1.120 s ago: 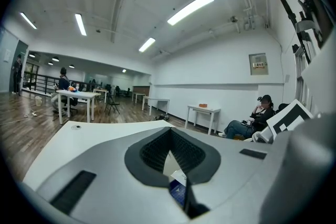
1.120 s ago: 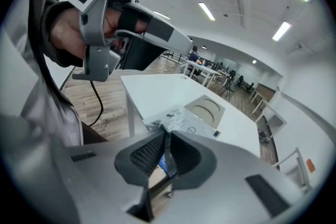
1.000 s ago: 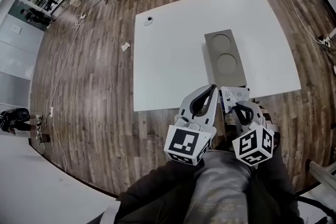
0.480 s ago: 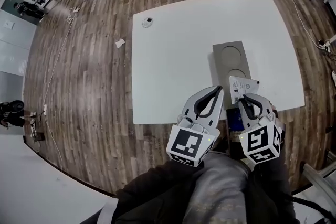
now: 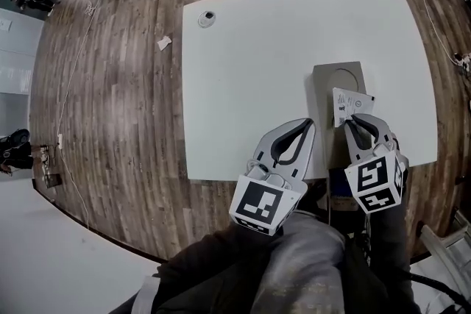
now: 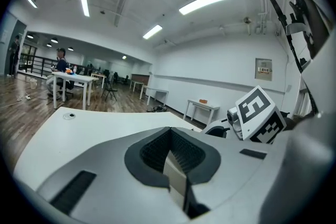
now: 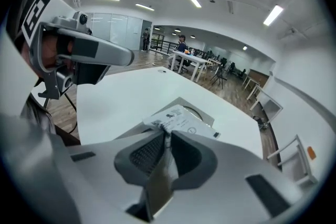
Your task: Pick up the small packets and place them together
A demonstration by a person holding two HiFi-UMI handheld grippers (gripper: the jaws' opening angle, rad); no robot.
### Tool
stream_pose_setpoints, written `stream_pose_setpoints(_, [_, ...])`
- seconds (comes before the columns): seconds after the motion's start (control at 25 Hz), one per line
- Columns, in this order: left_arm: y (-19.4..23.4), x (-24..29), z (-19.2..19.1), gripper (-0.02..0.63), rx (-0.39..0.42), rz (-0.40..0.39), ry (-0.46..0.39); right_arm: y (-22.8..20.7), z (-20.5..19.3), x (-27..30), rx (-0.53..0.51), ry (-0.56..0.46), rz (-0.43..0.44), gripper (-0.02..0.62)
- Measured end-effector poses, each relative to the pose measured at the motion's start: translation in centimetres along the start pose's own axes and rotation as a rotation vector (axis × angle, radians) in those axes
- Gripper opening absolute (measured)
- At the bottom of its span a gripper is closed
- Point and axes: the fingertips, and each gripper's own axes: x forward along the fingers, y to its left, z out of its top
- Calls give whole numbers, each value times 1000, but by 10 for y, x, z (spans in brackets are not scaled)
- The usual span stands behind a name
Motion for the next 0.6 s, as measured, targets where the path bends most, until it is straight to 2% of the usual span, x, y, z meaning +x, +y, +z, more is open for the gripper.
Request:
stream_pose_setpoints(0.24, [3,0,-14,3,-18,4,18,4,-12,13,14,10,12,48])
stream_pose_setpoints(0.32, [2,-2,-16,3,-21,5,20,6,-12,14,21,-10,18,67])
stream_pose_setpoints(0.44, [0,-8,-17,3,-22,16,20,11,-8,12,24,-40,34,138])
stream_pose_setpoints(0.6, [-8,-20,-14,3,-21,28,17,15,-3,0,24,-76,28,150])
